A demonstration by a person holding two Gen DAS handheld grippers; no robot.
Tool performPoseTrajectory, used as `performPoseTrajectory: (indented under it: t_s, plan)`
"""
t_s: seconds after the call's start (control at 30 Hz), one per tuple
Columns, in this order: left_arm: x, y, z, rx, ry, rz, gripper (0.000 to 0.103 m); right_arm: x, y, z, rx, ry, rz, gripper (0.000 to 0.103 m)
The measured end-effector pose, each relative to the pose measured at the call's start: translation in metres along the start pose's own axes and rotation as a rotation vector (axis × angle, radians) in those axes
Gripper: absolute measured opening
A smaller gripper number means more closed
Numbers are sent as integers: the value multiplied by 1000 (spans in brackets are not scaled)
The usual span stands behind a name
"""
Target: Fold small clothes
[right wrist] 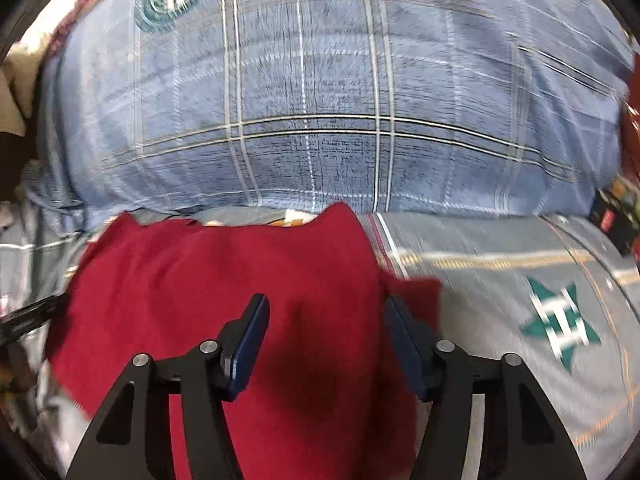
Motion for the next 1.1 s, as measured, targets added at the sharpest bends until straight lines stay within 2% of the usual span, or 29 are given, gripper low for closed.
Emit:
performPoseTrajectory:
  t_s: [0.07,0.1,0.23,0.3,0.33,0.37,0.4,0.47,0.53,0.6,0.63,0.7,0.8,0.9,1.03,1.07,1.1]
  plan:
    - [1,1,-3,-9,4,0,71,-3,0,29,51,-90,-18,53]
    - [1,2,-6,-19,10,6,71,-7,-4,45,106,-90,21,53]
    - [-1,0,-10,-28,11,16,70,-3,2,26,84,-48,144,58]
    - [1,-4,-12,-19,2,10,70,28,12,6,46,73,134,61]
    - [2,-6,-13,-11,-6,3,70,40,15,2,43,111,116,61]
    - [3,-7,-15,-7,-11,-2,71,64,20,-3,44,187,81,62]
    - [5,-9,-17,-4,-18,-11,72,91,24,-5,59,276,51,61]
    - [9,-11,-22,-7,-31,-33,75,136,29,-3,102,401,16,61]
    - [13,-11,-20,-1,-36,-47,77,173,31,3,129,466,-18,61]
    - [14,-11,-17,15,-46,-57,77,224,30,19,177,516,-84,72]
    - [15,-11,-17,16,-49,-61,77,238,28,25,205,528,-99,73]
    - [15,-10,-16,17,-52,-59,77,271,19,48,289,523,-121,80]
    - [16,-10,-15,20,-61,-62,78,294,18,59,257,453,-177,82]
    - [18,-9,-12,22,-58,-67,80,308,16,67,280,422,-217,89]
    - [16,-8,-10,21,-55,-64,80,325,10,73,265,319,-342,90]
    - [16,-8,-9,20,-57,-65,79,327,7,73,250,292,-373,87]
    - [16,-8,-9,18,-65,-68,79,327,6,72,231,273,-388,78]
Point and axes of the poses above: each gripper's, at about its wrist camera, not at the fingertips, and z roughly the way its jaws point, x to its left, y to its top, the point moved 6 cm from there along z, roughly the way its jaws point, and after that the axes turned 6 degrees about -y, right-handed, at the moved point
